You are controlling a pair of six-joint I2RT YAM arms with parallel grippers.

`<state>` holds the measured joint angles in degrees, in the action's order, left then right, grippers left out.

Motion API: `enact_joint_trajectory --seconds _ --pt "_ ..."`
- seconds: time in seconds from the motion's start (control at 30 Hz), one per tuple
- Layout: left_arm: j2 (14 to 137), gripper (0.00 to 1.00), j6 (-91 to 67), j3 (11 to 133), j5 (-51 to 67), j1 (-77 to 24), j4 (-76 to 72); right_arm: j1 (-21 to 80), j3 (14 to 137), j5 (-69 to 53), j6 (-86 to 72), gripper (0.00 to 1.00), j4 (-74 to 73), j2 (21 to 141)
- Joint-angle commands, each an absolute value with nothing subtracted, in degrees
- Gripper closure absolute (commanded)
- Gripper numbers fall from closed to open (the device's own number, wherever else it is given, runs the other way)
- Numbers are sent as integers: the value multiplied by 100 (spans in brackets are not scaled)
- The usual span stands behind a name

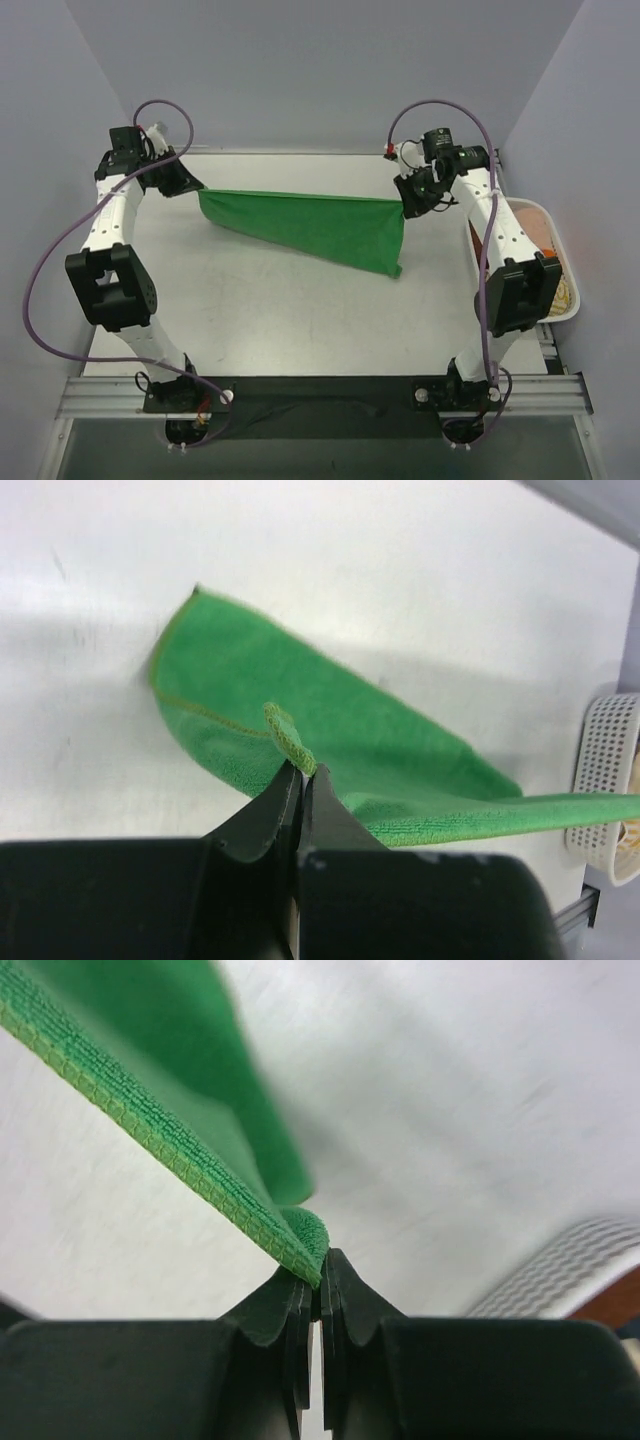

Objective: Roll the towels
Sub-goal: Flatten the towel

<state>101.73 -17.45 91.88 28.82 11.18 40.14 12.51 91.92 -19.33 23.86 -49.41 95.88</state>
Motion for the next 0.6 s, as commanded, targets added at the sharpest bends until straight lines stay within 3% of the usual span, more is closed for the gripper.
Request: enact_joint_trajectory --seconds 0.0,0.2,0.3,0.4,0.57 --pt "10485 100 -2047 9947 2900 1204 2800 897 10658 -1020 2769 100 -5177 10255" --pt "11126 100 -2592 11090 3225 1239 1636 791 13099 -589 2795 100 -5142 11363" --pt "11145 100 -2874 11426 3620 1379 1268 791 13482 -449 2891 100 -5011 11487" --pt "10803 100 -3006 11084 3726 1538 1081 791 13097 -352 3076 100 -4695 11128" --pt "9986 100 -2418 9534 3797 1626 1608 896 10964 -352 3549 100 -4281 10170"
